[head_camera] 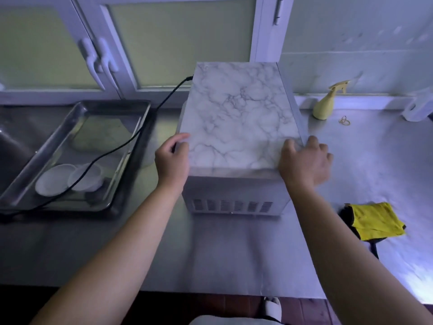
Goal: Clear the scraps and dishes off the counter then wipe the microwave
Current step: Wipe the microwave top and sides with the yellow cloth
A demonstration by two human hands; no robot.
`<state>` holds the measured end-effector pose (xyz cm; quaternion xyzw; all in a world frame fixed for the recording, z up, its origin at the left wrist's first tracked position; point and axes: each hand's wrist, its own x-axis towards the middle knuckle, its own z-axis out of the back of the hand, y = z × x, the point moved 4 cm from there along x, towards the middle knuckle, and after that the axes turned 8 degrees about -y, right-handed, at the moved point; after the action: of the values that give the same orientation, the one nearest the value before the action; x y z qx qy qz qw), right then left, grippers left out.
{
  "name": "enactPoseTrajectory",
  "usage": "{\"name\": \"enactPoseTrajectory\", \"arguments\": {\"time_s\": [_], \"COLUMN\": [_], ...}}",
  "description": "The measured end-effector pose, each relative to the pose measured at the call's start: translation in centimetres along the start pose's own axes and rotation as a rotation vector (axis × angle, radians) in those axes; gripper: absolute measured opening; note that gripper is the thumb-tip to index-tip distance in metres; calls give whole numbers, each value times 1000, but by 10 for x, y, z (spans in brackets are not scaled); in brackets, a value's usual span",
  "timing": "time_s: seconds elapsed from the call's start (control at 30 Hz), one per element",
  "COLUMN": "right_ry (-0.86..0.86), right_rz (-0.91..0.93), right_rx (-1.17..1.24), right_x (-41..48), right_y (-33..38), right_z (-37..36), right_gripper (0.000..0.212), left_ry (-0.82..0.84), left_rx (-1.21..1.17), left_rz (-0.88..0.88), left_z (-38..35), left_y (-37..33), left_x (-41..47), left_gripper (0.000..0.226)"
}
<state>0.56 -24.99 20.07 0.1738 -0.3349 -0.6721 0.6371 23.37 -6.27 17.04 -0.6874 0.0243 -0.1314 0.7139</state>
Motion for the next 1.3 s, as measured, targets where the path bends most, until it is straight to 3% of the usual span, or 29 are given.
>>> {"name": "enactPoseTrajectory", "arguments": {"time_s": [0.13, 0.23, 0.3, 0.33, 0.37, 0.43, 0.6, 0.7, 0.77, 0.87, 0.97, 1.1, 1.2, 1.3], "right_ry": [75, 202, 257, 247, 220, 175, 115, 195, 320, 406, 407, 332, 355, 446], "right_rz": [62, 127, -84, -195, -252, -272, -210, -386, -470, -446, -443, -288, -168, -91], "right_rx": [23, 425, 774, 780, 680, 405, -104, -298, -338, -328, -175, 79, 227, 481], "right_x": [10, 11, 17, 22, 31, 55, 139, 178, 189, 192, 187, 159, 116, 61], "right_y": [3, -23, -68, -101, -135, -204, -309, -352, -371, -382, -376, -337, -295, -248], "right_z": [-9, -2, 5, 6, 8, 9, 13, 8, 2, -2, 4, 31, 59, 85], "right_gripper": [46, 35, 37, 36, 31, 19, 43, 64, 59, 32, 26, 30, 29, 24], "left_ry": [39, 78, -11, -44, -49, 50, 455, 591, 636, 622, 643, 782, 987, 1302], "left_rx": [95, 237, 312, 290, 233, 101, 161, 279, 312, 328, 379, 410, 314, 292], "left_rz": [-38, -70, -219, -336, -428, -450, -134, 73, 257, 509, 557, 460, 374, 196], "left_z": [-7, -3, 1, -1, -6, -26, -101, -130, -144, -157, -169, -183, -189, -188], "left_y": [-2, -7, -19, -26, -32, -36, 12, 54, 70, 86, 89, 69, 44, 21], "left_x": [17, 12, -2, -16, -37, -86, -178, -201, -214, -224, -228, -235, -236, -231], "left_gripper": [31, 37, 40, 37, 33, 28, 32, 44, 45, 35, 28, 29, 27, 72]}}
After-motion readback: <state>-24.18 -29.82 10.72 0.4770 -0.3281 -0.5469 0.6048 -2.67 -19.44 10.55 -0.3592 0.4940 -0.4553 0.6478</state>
